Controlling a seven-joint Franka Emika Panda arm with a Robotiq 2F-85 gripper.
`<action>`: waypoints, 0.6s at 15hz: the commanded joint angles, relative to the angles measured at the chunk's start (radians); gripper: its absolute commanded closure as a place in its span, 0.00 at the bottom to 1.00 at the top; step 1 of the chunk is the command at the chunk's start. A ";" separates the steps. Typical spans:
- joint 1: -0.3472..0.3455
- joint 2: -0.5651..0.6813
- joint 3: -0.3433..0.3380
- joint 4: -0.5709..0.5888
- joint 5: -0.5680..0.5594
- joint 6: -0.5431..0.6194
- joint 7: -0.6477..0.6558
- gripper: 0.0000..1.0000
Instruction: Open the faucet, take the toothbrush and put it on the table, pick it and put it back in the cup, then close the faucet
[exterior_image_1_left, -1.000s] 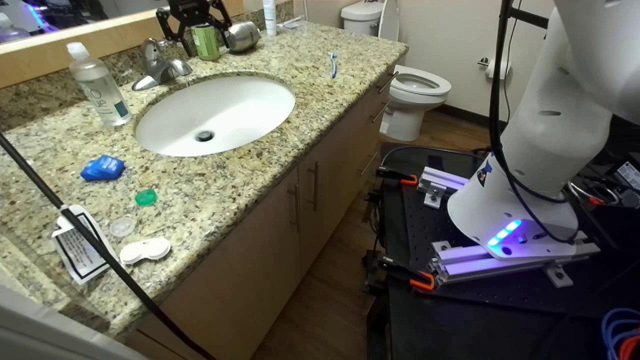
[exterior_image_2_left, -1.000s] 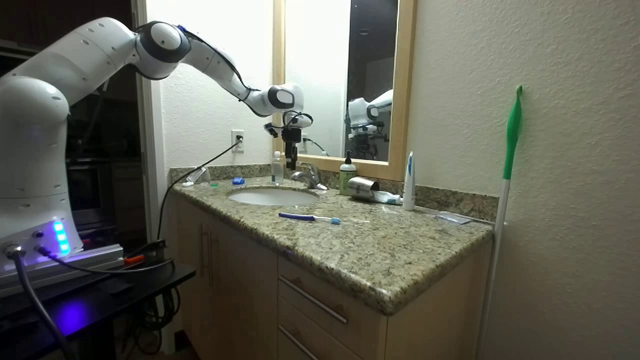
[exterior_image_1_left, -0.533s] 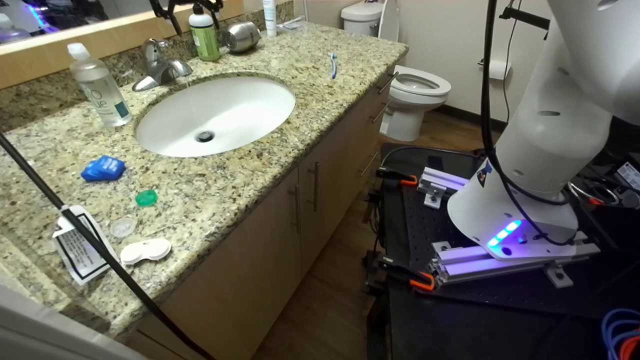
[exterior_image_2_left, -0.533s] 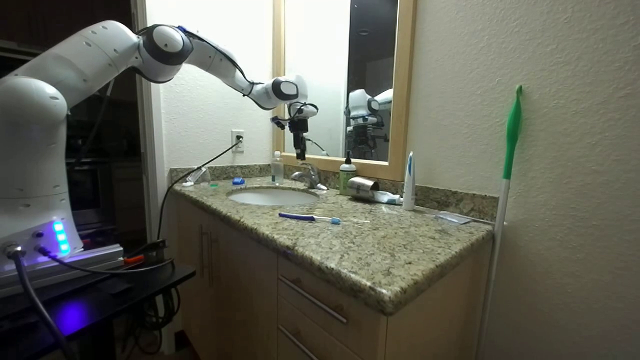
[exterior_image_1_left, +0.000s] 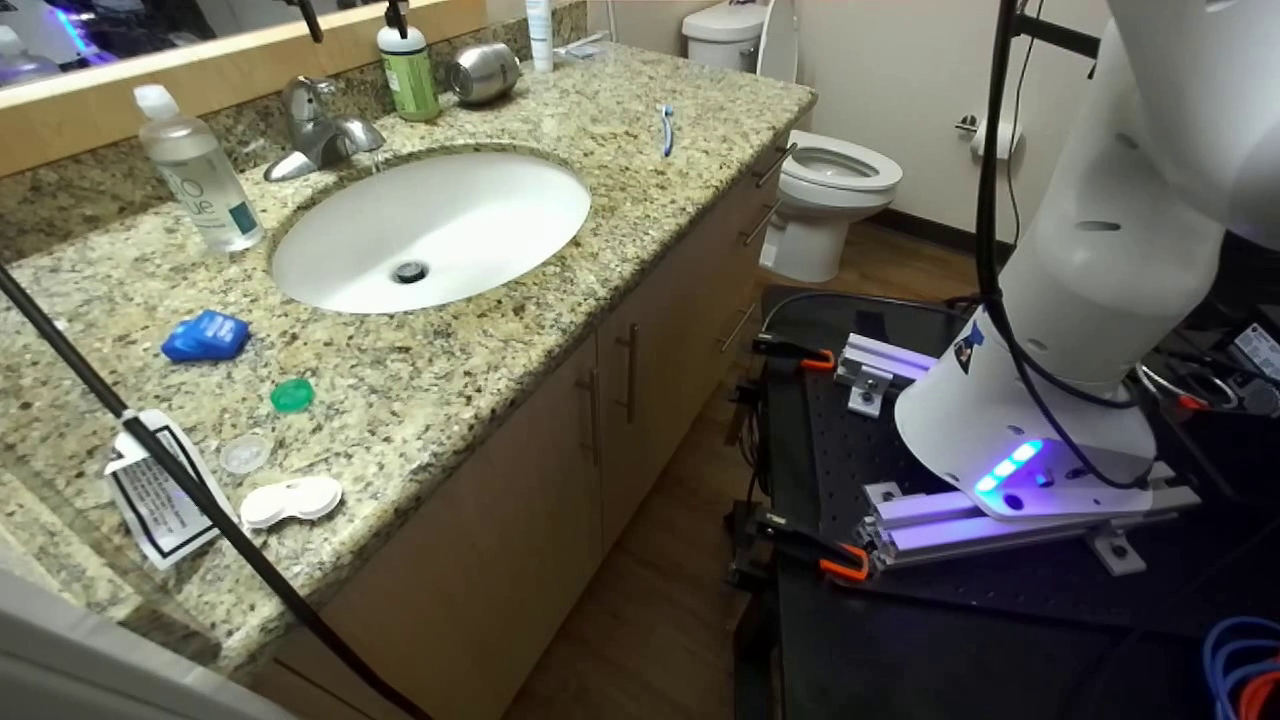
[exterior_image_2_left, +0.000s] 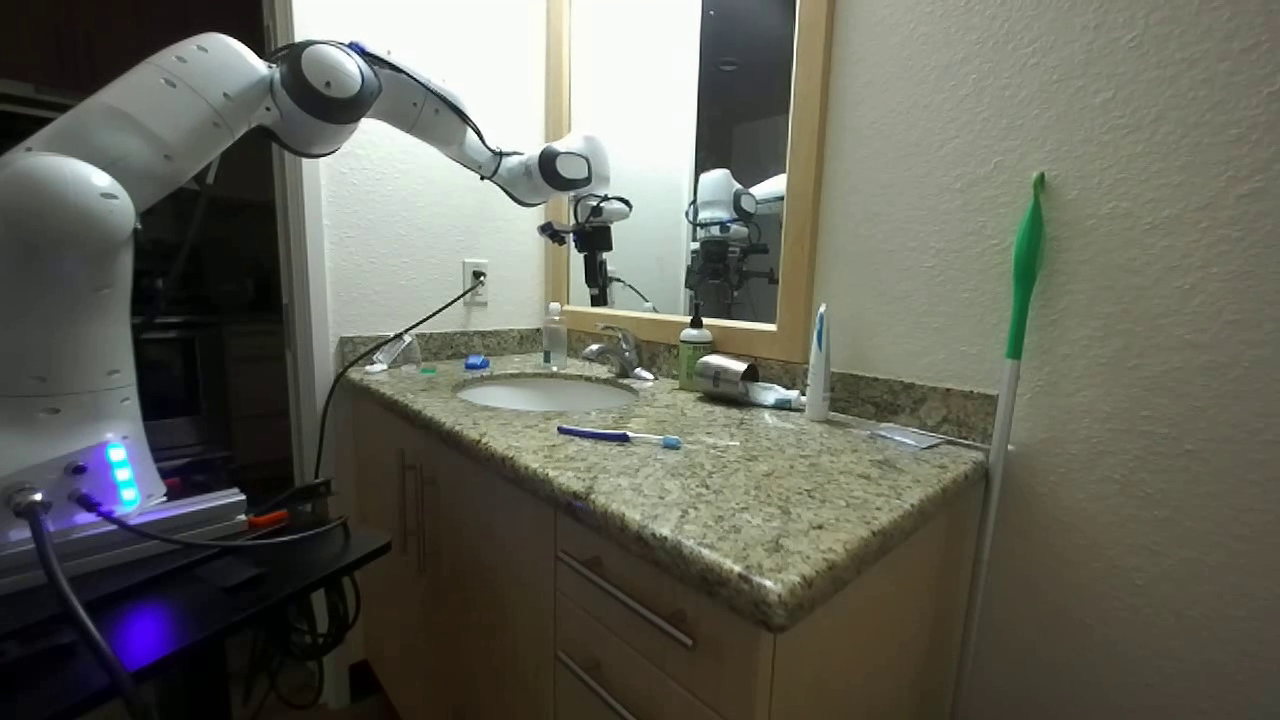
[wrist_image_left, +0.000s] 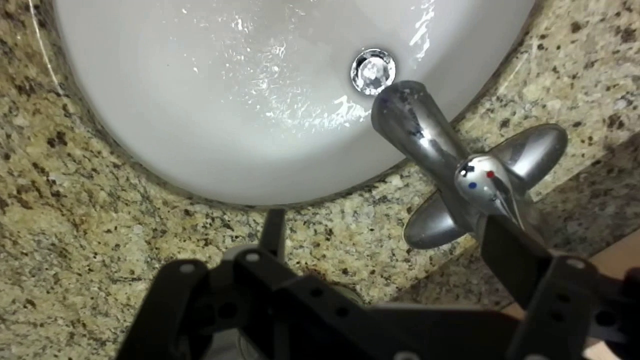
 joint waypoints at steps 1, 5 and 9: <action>0.001 0.002 0.000 0.001 0.000 0.001 0.001 0.00; -0.004 0.019 0.006 0.007 0.009 0.033 -0.008 0.00; 0.001 0.033 0.005 0.003 0.006 0.036 0.005 0.00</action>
